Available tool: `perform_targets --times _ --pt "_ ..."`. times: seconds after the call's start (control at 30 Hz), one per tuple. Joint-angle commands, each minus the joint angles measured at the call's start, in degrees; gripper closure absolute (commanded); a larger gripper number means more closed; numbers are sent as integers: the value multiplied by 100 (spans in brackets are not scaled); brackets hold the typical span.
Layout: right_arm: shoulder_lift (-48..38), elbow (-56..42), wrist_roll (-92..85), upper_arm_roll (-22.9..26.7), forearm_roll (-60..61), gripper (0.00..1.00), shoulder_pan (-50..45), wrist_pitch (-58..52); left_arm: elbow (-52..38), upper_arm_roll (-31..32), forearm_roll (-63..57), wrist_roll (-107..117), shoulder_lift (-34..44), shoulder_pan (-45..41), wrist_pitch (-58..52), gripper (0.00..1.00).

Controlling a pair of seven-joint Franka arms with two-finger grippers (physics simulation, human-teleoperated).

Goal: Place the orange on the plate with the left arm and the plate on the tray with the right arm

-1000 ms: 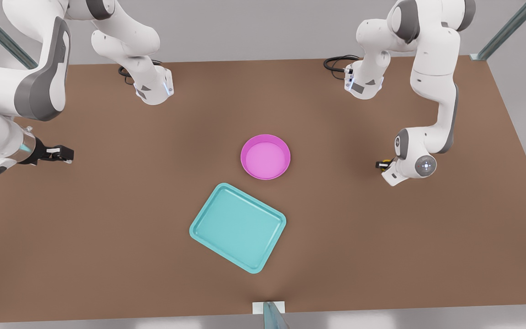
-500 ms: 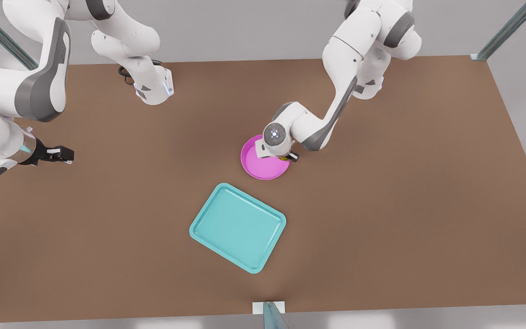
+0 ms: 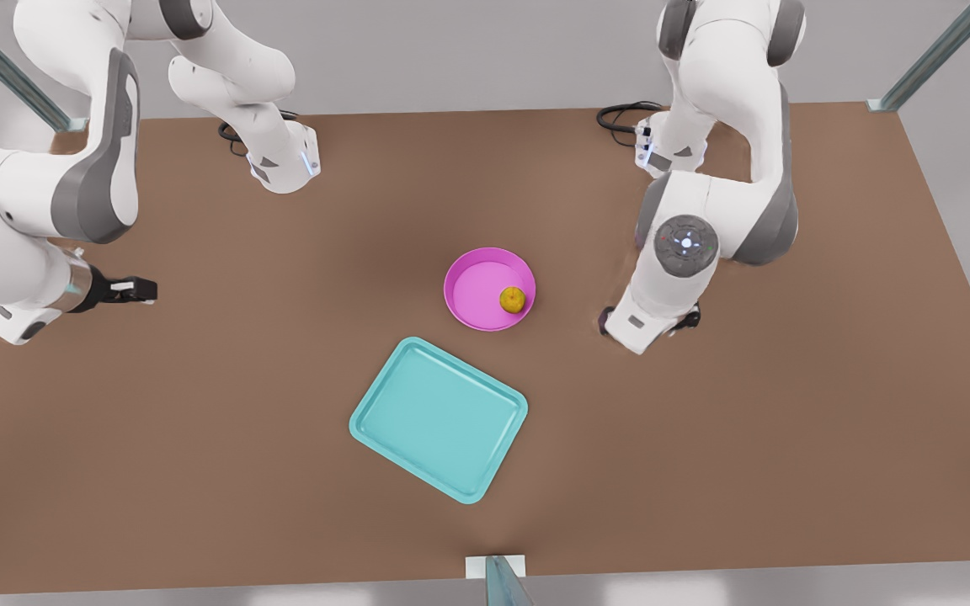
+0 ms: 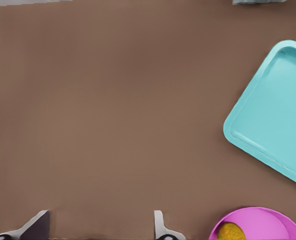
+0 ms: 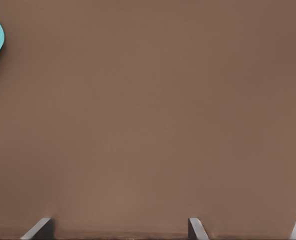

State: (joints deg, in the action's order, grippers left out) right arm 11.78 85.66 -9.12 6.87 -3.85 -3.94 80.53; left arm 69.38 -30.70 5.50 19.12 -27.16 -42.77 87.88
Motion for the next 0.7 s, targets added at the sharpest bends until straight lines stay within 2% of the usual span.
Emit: perform_targets --times 0.0,0.03,0.07,0.1,0.13,0.2,0.23,0.33,0.6,0.67 --pt "0 635 7 -1 710 0 -256 647 -267 -762 355 -1816 61 207 -2451 0" --pt "-44 1118 7 -10 1096 0 -423 1332 -206 -291 356 -1728 412 811 -2250 0" --pt "-62 1470 7 -10 1430 0 -538 1974 -197 1836 -224 -1237 729 2367 -2161 0" --pt "-176 2076 7 -10 1712 0 -652 2844 363 2816 -497 -1104 1220 3090 -1504 0" --pt "-369 2683 7 -28 1861 0 -757 3600 1165 2842 -506 -1130 1740 3126 -816 0" --pt "-519 3668 7 -326 2415 0 -793 4937 998 2842 -515 -1112 1547 3143 -860 0" --pt "-467 3818 7 -388 2713 0 -889 5122 963 2842 -497 -1086 1494 3134 -930 0" --pt "-71 3879 16 -397 3584 0 -1135 5140 954 2798 -515 -1156 1345 3161 -1176 0" --pt "570 3747 -46 -502 3813 0 -2251 5359 814 2842 -532 -893 1389 3090 -1027 0" --pt "764 3747 -37 -669 3822 0 -2471 5588 814 2842 -532 -893 1389 3090 -1018 0"
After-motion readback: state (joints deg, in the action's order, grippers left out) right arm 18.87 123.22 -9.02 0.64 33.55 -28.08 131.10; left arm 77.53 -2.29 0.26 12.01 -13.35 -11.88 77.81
